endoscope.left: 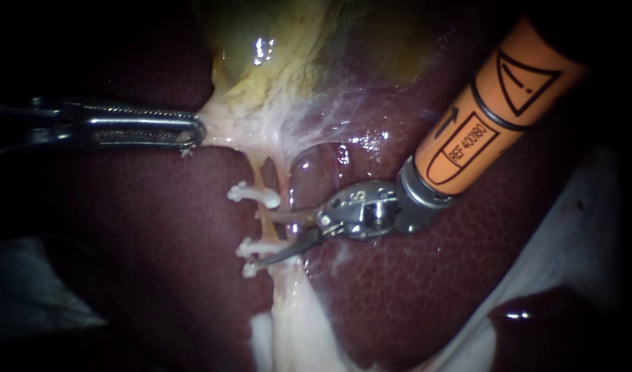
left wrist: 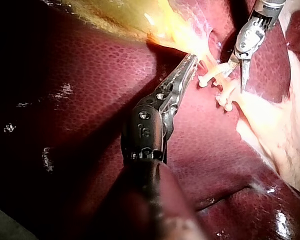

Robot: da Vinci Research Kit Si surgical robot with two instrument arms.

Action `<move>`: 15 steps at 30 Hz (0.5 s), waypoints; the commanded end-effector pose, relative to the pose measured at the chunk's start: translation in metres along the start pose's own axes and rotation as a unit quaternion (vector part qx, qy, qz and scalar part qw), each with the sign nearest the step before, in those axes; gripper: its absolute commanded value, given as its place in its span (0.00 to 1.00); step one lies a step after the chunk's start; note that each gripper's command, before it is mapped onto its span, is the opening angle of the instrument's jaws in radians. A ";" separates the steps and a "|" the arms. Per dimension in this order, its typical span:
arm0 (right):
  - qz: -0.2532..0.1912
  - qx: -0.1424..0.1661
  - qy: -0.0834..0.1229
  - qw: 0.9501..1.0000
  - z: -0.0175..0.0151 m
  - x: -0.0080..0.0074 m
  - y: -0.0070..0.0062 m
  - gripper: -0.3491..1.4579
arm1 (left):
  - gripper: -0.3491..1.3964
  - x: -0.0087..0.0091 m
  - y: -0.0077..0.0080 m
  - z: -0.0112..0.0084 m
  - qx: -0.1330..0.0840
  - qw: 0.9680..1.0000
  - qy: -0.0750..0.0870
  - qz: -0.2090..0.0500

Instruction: Go to the cutting position left tube

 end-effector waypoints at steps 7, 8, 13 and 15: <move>0.007 -0.011 0.024 1.000 0.0023 0.0014 0.0011 0.96 | 0.00 0.0000 0.0001 0.0001 0.002 1.000 0.000 0.000; 0.010 -0.014 0.026 1.000 0.0025 0.0016 0.0012 0.96 | 0.00 0.0000 0.0001 0.0001 0.002 1.000 0.000 -0.001; 0.034 -0.026 0.040 0.998 0.0037 0.0026 0.0015 0.99 | 0.00 0.0001 0.0002 0.0001 0.001 1.000 0.000 -0.001; 0.041 -0.027 0.041 0.998 0.0040 0.0028 0.0016 0.99 | 0.00 0.0001 0.0002 0.0002 0.001 1.000 0.000 -0.001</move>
